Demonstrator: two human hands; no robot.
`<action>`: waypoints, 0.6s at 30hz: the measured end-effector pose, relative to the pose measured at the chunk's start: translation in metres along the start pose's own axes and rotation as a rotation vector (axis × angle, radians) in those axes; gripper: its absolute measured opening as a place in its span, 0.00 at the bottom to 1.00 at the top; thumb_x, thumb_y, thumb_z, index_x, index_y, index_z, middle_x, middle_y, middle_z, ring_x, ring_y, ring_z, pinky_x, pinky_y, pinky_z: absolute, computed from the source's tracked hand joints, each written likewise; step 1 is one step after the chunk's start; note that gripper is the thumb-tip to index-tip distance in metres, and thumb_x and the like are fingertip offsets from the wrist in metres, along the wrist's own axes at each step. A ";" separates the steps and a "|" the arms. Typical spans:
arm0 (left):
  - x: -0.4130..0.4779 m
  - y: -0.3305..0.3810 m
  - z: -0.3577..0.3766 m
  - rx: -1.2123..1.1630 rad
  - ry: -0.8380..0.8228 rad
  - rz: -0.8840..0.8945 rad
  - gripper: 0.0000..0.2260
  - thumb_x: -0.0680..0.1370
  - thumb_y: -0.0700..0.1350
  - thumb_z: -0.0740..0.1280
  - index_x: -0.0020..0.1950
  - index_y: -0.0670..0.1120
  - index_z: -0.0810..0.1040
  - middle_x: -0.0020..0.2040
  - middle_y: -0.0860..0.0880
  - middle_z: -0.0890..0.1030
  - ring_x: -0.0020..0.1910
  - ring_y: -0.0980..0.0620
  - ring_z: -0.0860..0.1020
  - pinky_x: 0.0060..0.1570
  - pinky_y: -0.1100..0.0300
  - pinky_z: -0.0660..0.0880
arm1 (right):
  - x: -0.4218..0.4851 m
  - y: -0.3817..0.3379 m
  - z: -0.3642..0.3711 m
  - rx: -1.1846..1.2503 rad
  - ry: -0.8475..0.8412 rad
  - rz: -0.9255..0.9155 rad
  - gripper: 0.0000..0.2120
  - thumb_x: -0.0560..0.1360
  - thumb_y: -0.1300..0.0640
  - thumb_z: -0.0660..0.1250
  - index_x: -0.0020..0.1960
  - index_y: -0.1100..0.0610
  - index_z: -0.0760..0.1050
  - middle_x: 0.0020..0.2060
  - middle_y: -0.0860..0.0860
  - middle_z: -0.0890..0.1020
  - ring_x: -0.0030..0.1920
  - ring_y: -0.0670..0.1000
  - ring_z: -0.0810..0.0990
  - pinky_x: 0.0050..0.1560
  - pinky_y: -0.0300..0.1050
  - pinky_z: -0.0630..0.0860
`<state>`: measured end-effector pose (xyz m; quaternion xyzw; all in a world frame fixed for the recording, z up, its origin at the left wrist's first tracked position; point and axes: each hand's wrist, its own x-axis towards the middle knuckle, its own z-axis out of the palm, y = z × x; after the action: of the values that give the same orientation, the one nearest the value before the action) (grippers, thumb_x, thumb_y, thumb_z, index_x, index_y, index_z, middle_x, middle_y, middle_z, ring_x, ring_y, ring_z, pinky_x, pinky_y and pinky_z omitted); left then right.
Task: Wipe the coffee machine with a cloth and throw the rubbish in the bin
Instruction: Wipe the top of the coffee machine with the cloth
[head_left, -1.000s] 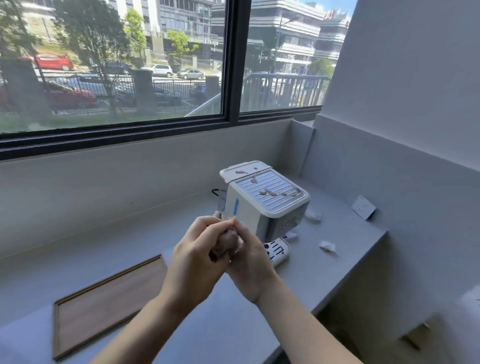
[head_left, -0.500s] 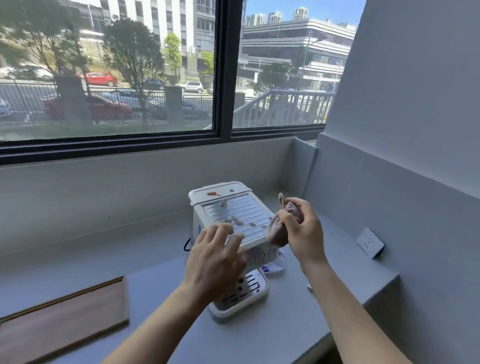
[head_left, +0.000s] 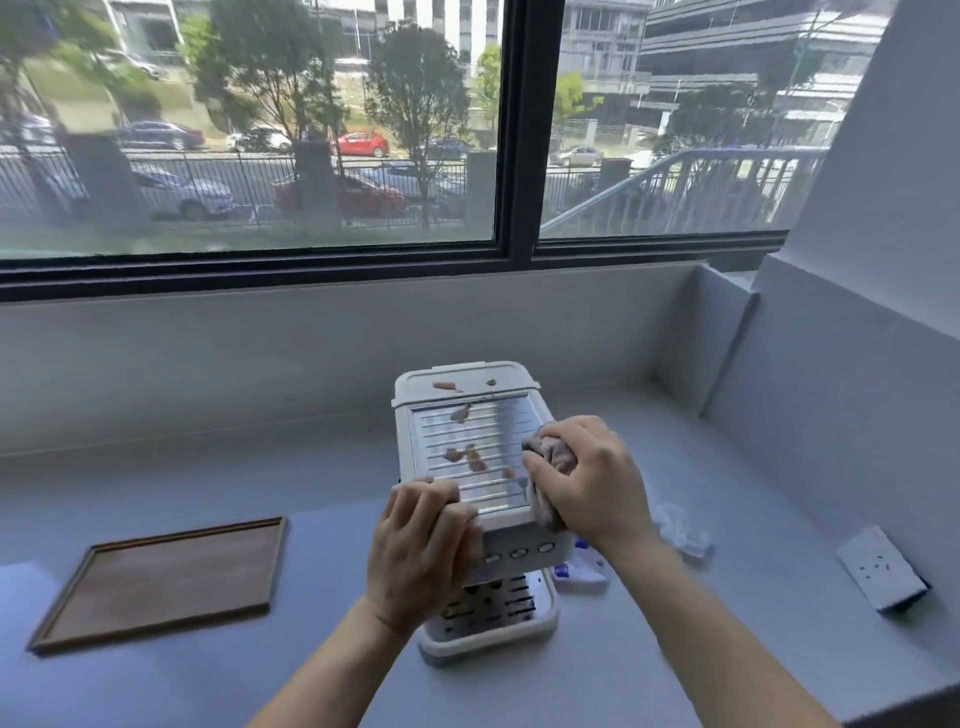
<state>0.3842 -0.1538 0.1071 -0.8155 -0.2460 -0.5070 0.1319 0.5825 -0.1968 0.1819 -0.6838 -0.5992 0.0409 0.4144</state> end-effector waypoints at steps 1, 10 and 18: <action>0.000 0.001 0.000 -0.001 0.016 -0.006 0.04 0.80 0.45 0.62 0.48 0.45 0.72 0.49 0.47 0.74 0.46 0.43 0.73 0.49 0.50 0.74 | 0.003 0.001 -0.001 0.037 -0.002 0.007 0.07 0.72 0.50 0.73 0.48 0.49 0.82 0.50 0.45 0.80 0.53 0.51 0.77 0.51 0.49 0.76; -0.003 0.004 0.005 0.030 0.018 -0.015 0.02 0.79 0.42 0.64 0.50 0.44 0.73 0.51 0.45 0.75 0.51 0.41 0.75 0.55 0.50 0.74 | 0.013 0.013 -0.003 0.008 -0.022 -0.077 0.06 0.75 0.54 0.71 0.50 0.52 0.84 0.53 0.45 0.83 0.56 0.51 0.78 0.54 0.47 0.76; -0.001 0.008 0.006 0.004 0.055 -0.085 0.01 0.79 0.41 0.64 0.48 0.44 0.74 0.47 0.44 0.78 0.48 0.42 0.74 0.57 0.55 0.73 | 0.016 0.023 -0.013 0.003 -0.057 -0.128 0.06 0.74 0.56 0.72 0.50 0.51 0.85 0.53 0.45 0.83 0.54 0.48 0.80 0.53 0.43 0.77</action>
<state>0.3931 -0.1579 0.1041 -0.7900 -0.2774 -0.5337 0.1185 0.6124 -0.1885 0.1835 -0.6420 -0.6534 0.0347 0.3997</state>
